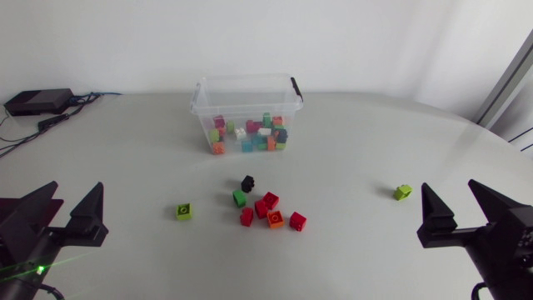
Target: Place the duplo bricks in the container
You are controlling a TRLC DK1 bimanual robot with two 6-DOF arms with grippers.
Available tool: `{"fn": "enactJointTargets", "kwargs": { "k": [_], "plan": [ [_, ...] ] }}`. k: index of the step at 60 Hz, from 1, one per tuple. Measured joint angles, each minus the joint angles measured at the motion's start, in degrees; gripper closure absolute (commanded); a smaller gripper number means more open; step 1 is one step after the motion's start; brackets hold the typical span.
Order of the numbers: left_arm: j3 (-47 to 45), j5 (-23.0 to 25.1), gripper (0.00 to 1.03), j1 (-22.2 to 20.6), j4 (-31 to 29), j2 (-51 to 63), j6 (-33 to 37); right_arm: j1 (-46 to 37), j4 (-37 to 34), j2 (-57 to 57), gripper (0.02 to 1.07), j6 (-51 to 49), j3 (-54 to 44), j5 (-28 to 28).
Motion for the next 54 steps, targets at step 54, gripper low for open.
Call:
{"fn": "enactJointTargets", "kwargs": {
  "k": [54],
  "plan": [
    [5.0, 0.0, 0.05, -0.4, -3.7, 1.5, 0.0, 0.0, -2.4, 6.6, 0.07, 0.0, 7.7, 0.1]
  ]
}}
